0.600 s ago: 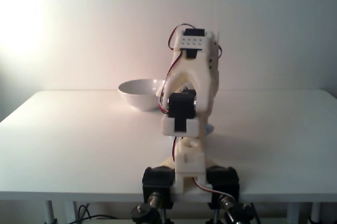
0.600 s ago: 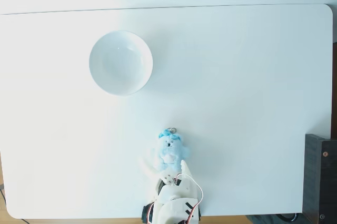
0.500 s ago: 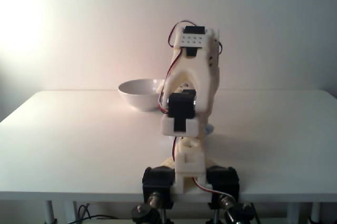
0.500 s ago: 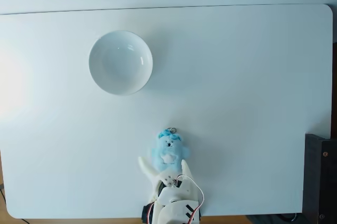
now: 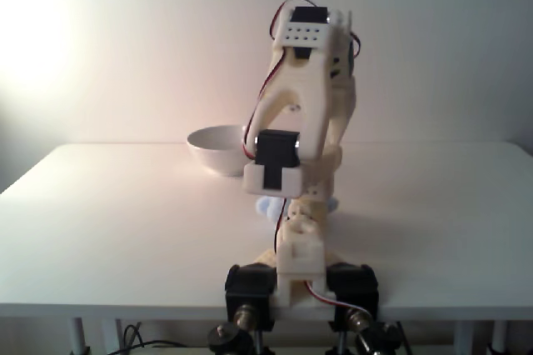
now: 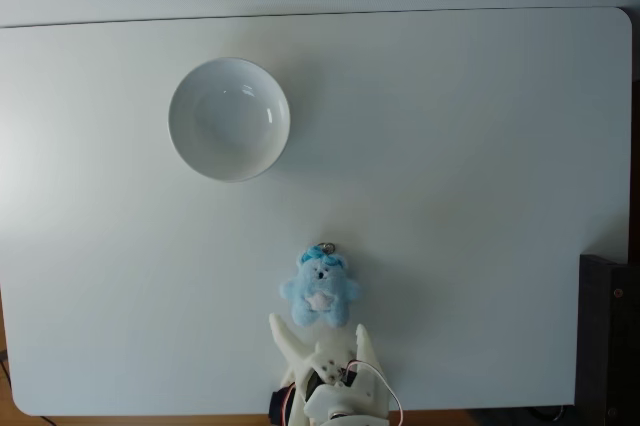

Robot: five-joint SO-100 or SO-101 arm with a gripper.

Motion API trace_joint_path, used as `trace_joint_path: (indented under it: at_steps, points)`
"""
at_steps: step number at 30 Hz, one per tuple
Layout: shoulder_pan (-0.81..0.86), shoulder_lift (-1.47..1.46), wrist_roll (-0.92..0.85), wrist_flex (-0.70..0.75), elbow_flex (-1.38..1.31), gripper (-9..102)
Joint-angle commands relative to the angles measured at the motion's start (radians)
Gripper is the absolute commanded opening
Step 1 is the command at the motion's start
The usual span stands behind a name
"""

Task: Grasp a skyblue doll and put it into the bowl.

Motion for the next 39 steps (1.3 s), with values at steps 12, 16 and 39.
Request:
trace_joint_path:
  at_steps: [12,16,39]
  points:
    - [0.015,-0.307,-0.006,0.003,-0.06,62]
    - [0.017,-0.383,-0.008,-0.005,-0.06,63]
    - [0.005,-0.699,-0.006,-0.129,-0.015,75]
